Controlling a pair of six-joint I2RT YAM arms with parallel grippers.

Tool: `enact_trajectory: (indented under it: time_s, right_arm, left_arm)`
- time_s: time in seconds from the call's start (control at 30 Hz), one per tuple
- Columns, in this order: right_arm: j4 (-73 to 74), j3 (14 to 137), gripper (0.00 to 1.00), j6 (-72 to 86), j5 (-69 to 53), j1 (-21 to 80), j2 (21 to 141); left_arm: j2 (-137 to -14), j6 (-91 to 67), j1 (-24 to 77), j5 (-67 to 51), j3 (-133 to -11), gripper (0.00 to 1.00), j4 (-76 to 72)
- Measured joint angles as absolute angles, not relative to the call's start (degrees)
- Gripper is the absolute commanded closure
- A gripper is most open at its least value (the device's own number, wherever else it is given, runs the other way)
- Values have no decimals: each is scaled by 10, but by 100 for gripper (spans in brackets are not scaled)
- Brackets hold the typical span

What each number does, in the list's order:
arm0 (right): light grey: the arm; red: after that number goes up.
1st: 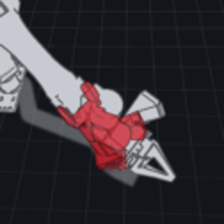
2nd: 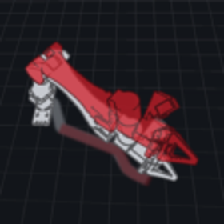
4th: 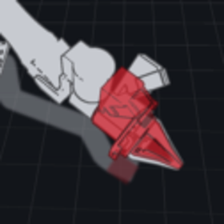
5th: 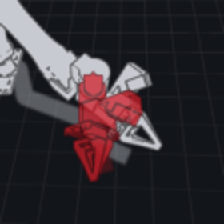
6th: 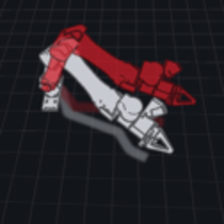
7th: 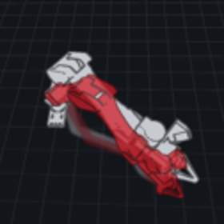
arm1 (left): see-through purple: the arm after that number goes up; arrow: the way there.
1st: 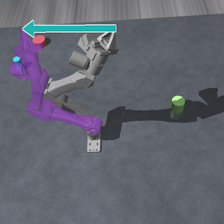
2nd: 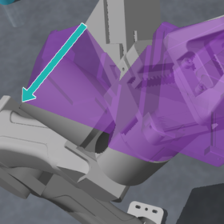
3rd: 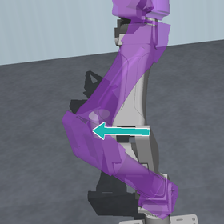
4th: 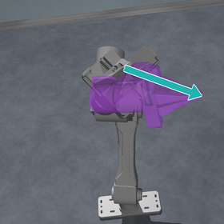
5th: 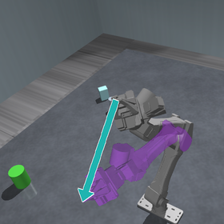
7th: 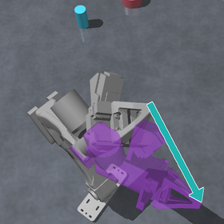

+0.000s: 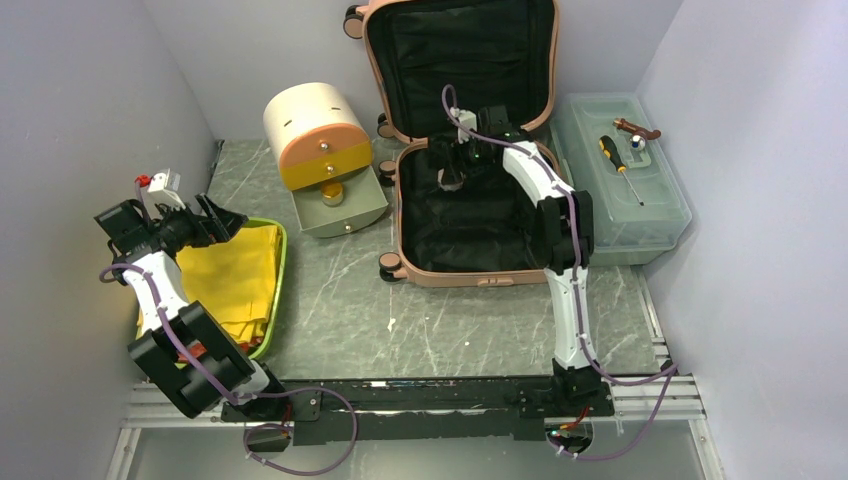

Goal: Open, take out, and arrange the luggage
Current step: Place the makeup in the drawer.

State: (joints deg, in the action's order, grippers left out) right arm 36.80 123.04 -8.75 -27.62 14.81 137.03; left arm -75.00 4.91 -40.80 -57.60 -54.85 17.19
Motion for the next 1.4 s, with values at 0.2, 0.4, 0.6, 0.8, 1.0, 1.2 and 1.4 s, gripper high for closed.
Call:
enact_trajectory:
  time_s: [0.2,0.4,0.6,0.8,1.0,1.2,1.4]
  right_arm:
    - [368,1230,62,-123,-312,163,1303]
    - [378,1242,62,-166,-328,227,1264]
    - [405,1293,61,-186,-330,312,1272]
    - [401,1363,62,-189,-316,367,1306]
    - [378,1381,61,-175,-293,390,1362]
    - [363,1381,61,-153,-272,396,1416]
    - [333,1382,61,-131,-255,396,1431]
  left_arm:
    - [-750,49,-408,-576,-548,1,172]
    - [-750,49,-408,-576,-548,1,172]
    - [-750,49,-408,-576,-548,1,172]
    - [-750,49,-408,-576,-548,1,172]
    - [-750,49,-411,-578,-548,1,172]
    - [-750,49,-413,-578,-545,1,171]
    - [-750,49,-413,-578,-545,1,170]
